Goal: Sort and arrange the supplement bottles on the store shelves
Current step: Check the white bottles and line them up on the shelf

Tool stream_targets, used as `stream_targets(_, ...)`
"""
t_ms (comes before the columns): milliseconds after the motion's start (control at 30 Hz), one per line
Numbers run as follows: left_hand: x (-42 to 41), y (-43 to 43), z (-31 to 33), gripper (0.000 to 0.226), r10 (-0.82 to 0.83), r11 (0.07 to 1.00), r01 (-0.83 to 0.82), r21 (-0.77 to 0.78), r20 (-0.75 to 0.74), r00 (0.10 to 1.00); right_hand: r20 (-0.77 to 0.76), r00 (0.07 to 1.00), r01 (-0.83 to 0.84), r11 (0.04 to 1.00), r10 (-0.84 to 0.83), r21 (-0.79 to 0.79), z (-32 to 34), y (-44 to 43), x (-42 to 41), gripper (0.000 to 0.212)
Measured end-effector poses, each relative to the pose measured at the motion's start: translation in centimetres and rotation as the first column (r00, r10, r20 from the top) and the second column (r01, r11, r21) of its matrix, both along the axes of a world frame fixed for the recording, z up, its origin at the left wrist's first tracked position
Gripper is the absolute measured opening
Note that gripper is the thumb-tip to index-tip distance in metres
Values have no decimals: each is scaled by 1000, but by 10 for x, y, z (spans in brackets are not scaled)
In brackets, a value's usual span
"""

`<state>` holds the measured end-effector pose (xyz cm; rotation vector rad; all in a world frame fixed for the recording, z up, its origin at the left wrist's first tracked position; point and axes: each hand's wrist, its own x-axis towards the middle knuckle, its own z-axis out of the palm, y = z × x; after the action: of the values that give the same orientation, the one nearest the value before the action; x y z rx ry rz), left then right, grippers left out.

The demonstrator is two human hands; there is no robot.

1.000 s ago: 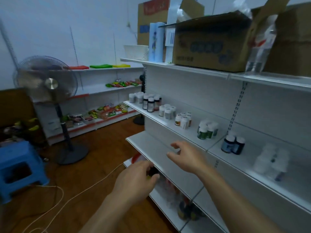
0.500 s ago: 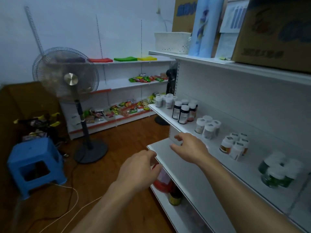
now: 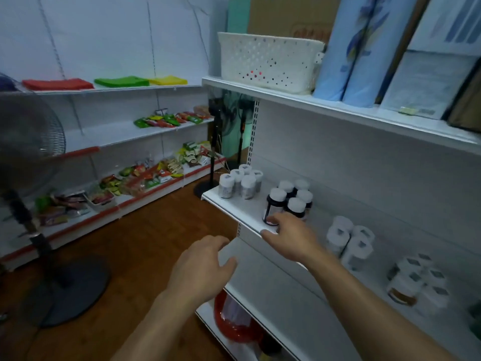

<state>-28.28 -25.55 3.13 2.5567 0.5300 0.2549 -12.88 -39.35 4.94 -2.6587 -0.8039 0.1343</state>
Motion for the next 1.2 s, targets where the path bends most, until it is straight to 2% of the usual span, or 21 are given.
stream_targets(200,102,72,-13,46,-66,998,66,5,11,998,8,998,54,997,-55,55,-13,69,74,47)
stream_targets(400,180,142,-24,56,-59,998,59,-28,13,998,19,999,29,992,-31,125,-21,149,139,27)
stream_targets(567,226,192,-37,60,-68,983,72,-168,33,997,28,998,49,989,-53,139,-33,194,169,35)
stream_targets(700,260,218,-55,65,-122,969,121,-217,8,993,47,992,108,987,-114,115,-53,216,174,40)
stream_targets(800,279,231,-65,68,-198,942,191,-276,5,980,97,976,183,978,-193,101,-65,227,168,35)
stream_targets(1000,303,250,-79,49,-397,844,406,-351,103,912,111,921,353,922,-372,161,-72,247,145,23)
stream_targets(1200,314,266,-88,48,-510,757,523,-391,147,847,121,864,454,860,-489,234,-83,263,125,35)
